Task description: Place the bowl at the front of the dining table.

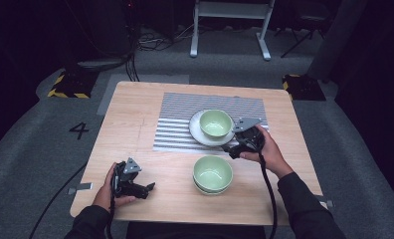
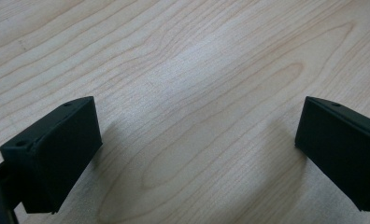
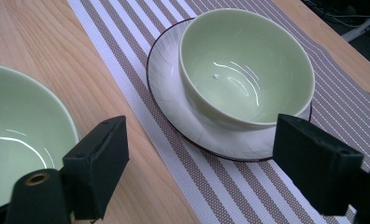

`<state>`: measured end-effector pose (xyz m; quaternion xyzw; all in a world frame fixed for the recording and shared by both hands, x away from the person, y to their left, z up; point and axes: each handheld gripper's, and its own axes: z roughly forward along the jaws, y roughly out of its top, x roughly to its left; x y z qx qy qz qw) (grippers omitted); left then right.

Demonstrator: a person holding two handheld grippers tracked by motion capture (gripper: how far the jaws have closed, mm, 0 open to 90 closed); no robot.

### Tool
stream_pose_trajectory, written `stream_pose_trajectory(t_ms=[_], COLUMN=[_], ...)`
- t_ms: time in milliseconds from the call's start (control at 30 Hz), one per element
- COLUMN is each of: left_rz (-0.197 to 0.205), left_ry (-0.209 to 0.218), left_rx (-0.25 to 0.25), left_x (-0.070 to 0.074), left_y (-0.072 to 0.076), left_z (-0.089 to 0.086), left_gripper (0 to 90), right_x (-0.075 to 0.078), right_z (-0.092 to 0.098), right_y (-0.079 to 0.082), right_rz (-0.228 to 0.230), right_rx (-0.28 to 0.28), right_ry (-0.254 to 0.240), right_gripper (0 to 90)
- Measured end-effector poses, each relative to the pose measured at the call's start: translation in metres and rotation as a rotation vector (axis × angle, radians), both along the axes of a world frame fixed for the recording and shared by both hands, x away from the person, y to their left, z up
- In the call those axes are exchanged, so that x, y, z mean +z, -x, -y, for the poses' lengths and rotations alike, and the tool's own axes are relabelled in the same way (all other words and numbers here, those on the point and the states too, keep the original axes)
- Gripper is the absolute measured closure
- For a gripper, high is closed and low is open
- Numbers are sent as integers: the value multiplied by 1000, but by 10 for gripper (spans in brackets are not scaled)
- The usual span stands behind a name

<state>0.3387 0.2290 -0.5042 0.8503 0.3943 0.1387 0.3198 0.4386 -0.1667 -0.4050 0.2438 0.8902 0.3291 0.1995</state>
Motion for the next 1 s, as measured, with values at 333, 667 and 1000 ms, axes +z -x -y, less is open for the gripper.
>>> stream_pose_trajectory(t_ms=[333, 667, 1000], left_rz=[0, 0, 0], left_ry=[0, 1, 1], left_rx=[0, -1, -1], left_x=[0, 0, 0], left_y=[0, 0, 0], left_z=[0, 0, 0], left_gripper=[3, 4, 4], right_x=[2, 3, 0], right_z=[7, 11, 19], right_y=[12, 19, 24], right_rz=[14, 26, 26], right_rx=[3, -4, -11], right_ry=[15, 37, 52], right_gripper=[186, 186, 187])
